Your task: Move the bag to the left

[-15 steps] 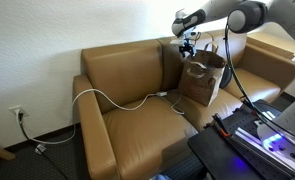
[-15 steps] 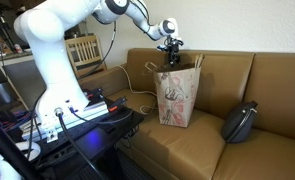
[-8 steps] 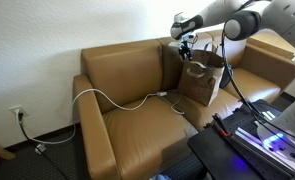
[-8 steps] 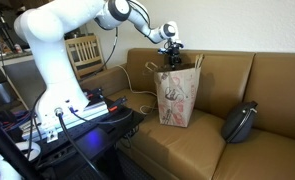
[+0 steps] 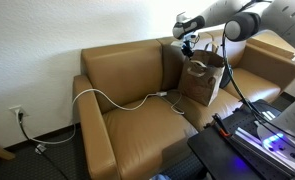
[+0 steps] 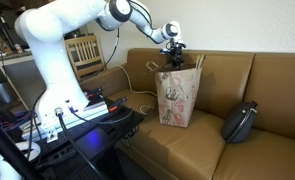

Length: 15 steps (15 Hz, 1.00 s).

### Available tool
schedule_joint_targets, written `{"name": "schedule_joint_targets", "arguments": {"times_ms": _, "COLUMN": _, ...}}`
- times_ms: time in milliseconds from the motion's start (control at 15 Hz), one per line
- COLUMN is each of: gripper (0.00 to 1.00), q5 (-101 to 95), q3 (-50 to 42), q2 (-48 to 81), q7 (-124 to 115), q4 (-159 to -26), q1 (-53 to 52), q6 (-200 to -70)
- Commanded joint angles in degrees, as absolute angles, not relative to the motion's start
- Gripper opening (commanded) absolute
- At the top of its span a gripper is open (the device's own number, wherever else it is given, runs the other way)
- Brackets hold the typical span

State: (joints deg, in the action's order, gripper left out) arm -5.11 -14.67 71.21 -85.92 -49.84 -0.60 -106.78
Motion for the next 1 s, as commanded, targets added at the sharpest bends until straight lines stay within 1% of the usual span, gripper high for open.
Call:
{"name": "schedule_joint_targets", "arguments": {"times_ms": 0, "gripper": 0.00, "q5": -4.56, "q3": -14.61, "q2": 71.64, "q7": -86.34, "q4": -47.74, "q1": 0.20, "q6": -104.91}}
{"name": "schedule_joint_targets", "arguments": {"times_ms": 467, "gripper": 0.00, "q5": -5.48, "q3": -13.91, "q2": 65.94, "q7": -79.83, "q4": -52.44, "q1": -1.02, "q6": -103.25}}
{"name": "schedule_joint_targets", "arguments": {"times_ms": 667, "gripper": 0.00, "q5": -7.90, "q3": -15.27, "q2": 61.11, "q7": -77.48, "q4": -56.79, "q1": -3.85, "q6": -100.35}}
{"name": "schedule_joint_targets", "arguments": {"times_ms": 933, "gripper": 0.00, "q5": -12.18, "q3": -16.32, "q2": 54.03, "q7": -78.18, "q4": -64.93, "q1": -8.68, "q6": -100.51}}
